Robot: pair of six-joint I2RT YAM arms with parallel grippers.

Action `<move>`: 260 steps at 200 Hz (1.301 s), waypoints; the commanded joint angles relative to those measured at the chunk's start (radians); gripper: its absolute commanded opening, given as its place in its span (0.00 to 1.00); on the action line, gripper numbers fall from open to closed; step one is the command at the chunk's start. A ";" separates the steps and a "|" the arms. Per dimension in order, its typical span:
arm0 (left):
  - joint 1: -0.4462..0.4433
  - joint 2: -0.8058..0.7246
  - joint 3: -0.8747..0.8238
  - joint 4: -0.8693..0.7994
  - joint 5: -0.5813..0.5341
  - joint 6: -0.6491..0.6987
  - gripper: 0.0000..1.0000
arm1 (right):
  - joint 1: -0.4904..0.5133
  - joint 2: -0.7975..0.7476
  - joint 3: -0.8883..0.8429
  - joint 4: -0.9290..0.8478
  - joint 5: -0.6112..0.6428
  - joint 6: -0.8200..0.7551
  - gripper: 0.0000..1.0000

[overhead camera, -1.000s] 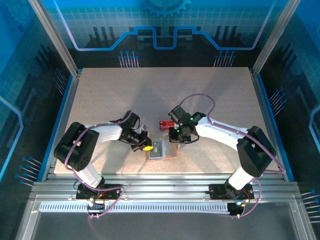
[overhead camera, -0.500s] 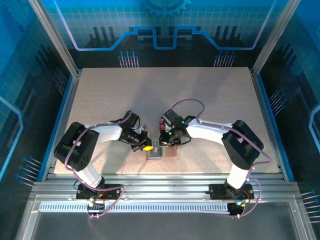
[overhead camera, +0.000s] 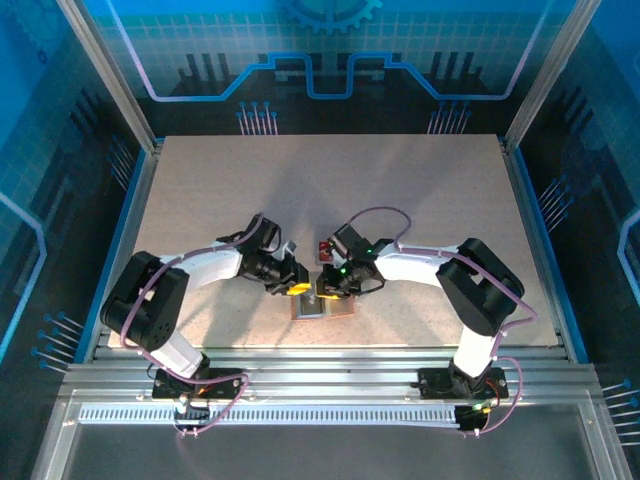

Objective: Take the credit cards out of the card holder

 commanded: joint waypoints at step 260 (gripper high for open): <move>-0.048 0.043 -0.060 -0.053 -0.085 0.006 0.06 | -0.014 0.050 -0.015 0.025 -0.049 0.000 0.20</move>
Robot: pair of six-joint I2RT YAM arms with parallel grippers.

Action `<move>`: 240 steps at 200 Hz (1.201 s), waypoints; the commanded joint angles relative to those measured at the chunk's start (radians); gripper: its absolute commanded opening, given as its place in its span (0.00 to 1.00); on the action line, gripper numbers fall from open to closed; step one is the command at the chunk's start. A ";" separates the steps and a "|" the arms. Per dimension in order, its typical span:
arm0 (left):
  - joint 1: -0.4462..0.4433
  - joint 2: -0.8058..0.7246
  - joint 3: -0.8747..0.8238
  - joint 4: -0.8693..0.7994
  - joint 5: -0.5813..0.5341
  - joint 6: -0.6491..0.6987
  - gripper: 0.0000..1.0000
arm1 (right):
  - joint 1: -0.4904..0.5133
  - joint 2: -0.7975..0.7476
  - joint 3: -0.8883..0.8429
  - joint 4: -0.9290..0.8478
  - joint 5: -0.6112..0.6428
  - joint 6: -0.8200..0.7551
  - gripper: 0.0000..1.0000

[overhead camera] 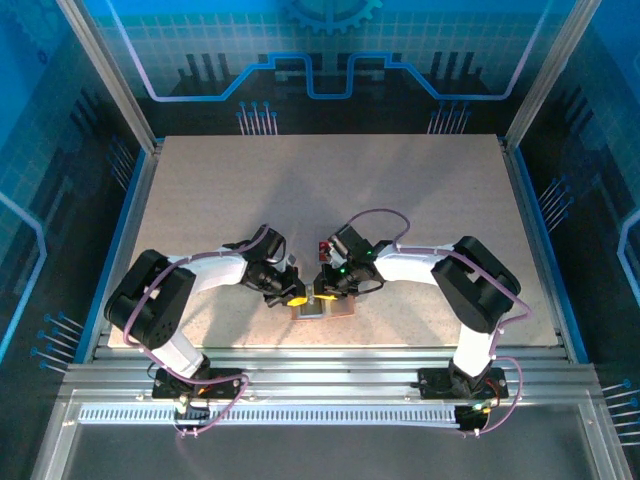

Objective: Take the credit cards out of the card holder

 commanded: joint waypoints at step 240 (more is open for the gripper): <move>-0.027 -0.018 0.071 -0.069 0.007 0.024 0.05 | -0.012 -0.077 -0.010 -0.129 0.099 -0.022 0.23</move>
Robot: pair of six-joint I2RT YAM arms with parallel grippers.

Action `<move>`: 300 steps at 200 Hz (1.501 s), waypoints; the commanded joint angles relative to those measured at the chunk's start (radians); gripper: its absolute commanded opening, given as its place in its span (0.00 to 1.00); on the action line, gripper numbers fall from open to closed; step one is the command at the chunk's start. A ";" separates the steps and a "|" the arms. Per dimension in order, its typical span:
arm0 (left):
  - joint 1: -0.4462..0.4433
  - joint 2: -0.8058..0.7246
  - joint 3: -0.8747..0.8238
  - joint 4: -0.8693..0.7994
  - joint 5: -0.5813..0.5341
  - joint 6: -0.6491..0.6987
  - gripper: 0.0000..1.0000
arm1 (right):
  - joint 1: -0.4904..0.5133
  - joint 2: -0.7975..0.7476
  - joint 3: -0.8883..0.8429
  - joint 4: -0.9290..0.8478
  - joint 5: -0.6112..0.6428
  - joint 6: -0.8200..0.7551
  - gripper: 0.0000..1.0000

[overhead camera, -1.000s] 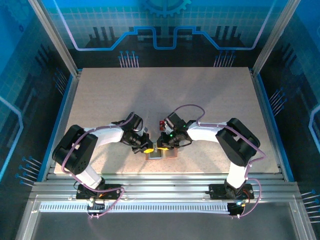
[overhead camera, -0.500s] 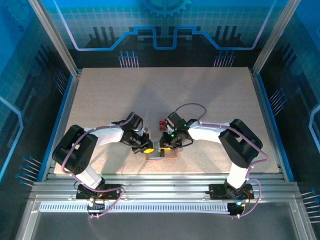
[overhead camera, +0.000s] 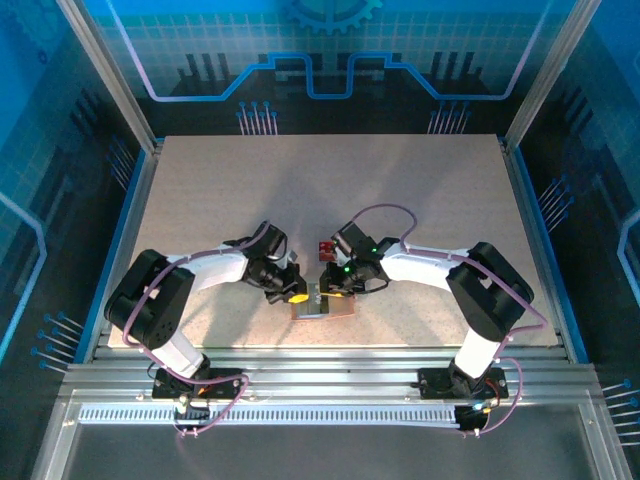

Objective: Take the credit cards out of the card holder

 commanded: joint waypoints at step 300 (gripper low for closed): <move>-0.051 0.064 0.061 -0.203 -0.156 0.133 0.04 | -0.064 -0.029 -0.166 0.276 -0.170 0.095 0.17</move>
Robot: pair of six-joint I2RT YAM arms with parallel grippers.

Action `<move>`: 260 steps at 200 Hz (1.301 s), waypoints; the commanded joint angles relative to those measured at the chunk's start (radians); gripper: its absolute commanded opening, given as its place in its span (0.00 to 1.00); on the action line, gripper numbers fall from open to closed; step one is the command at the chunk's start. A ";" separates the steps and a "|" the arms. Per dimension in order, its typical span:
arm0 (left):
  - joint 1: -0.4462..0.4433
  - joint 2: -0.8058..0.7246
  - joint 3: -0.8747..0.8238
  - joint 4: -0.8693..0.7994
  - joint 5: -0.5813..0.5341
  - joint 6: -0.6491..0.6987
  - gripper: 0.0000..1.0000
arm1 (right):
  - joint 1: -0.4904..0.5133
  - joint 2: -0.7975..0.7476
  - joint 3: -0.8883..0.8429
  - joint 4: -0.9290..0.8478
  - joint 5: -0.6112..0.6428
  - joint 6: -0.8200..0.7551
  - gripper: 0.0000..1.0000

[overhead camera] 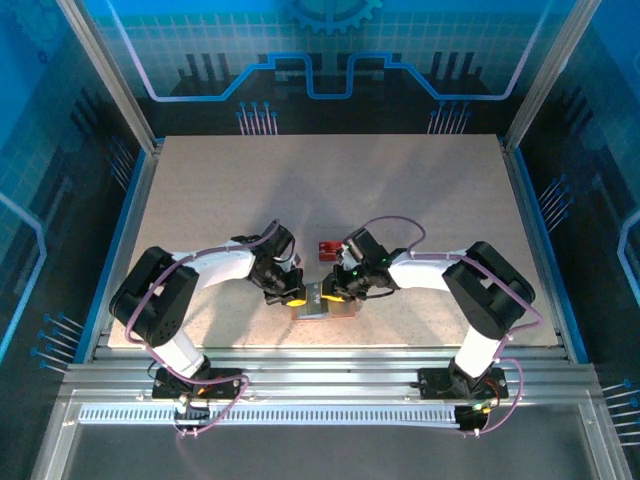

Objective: Take the credit cards out of the card holder

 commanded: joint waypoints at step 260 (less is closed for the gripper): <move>-0.006 0.016 0.004 -0.046 -0.030 0.017 0.04 | -0.058 -0.125 0.057 -0.348 0.160 -0.157 0.04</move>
